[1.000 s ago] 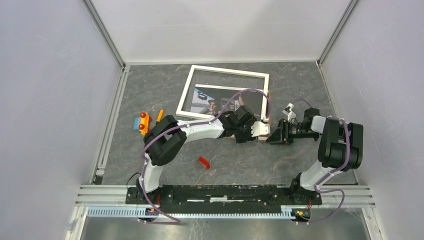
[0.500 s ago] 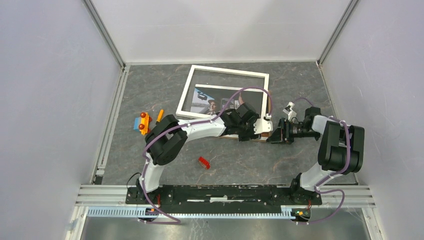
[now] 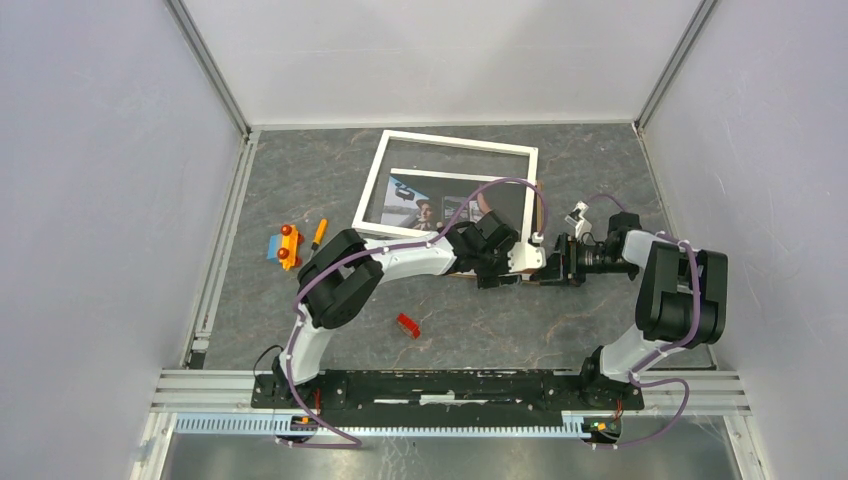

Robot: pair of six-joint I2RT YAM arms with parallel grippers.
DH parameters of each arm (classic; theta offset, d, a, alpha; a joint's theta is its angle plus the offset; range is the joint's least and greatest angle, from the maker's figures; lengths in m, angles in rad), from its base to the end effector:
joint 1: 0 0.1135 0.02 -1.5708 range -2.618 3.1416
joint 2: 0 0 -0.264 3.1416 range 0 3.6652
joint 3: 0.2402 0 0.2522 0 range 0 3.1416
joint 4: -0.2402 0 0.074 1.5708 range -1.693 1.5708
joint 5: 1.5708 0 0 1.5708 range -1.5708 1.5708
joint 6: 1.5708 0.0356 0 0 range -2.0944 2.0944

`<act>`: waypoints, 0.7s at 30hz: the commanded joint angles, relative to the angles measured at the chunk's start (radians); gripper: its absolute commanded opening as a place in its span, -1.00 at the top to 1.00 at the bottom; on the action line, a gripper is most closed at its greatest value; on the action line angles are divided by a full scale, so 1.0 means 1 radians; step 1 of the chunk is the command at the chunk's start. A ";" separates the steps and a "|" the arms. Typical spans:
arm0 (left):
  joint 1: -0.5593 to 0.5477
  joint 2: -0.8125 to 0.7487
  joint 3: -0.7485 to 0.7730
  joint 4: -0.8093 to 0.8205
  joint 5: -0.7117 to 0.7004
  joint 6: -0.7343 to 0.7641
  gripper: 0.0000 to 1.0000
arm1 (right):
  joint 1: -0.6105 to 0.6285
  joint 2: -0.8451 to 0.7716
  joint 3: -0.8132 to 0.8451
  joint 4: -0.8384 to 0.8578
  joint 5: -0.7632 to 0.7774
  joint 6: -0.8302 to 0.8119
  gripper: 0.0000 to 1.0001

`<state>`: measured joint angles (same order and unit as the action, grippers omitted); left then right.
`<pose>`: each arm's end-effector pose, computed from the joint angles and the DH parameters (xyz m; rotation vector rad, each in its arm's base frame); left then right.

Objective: Take the photo out of the frame

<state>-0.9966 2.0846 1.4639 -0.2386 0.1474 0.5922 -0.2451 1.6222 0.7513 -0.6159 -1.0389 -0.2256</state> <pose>0.2429 -0.3851 0.1670 1.7946 1.6684 -0.3599 0.2451 -0.0297 0.1367 -0.0355 2.4907 1.3603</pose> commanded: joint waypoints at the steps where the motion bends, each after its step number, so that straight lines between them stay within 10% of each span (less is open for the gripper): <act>1: -0.003 0.004 0.043 0.016 -0.030 -0.010 -0.48 | 0.009 0.017 0.012 0.019 -0.015 0.011 -0.39; 21: 0.006 -0.021 0.054 0.015 -0.012 -0.021 0.16 | 0.025 0.052 0.025 0.040 0.014 0.027 -0.37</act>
<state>-0.9962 2.0853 1.4734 -0.2493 0.1341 0.5915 -0.2287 1.6688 0.7513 -0.5980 -1.0290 -0.2058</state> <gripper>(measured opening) 0.431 0.687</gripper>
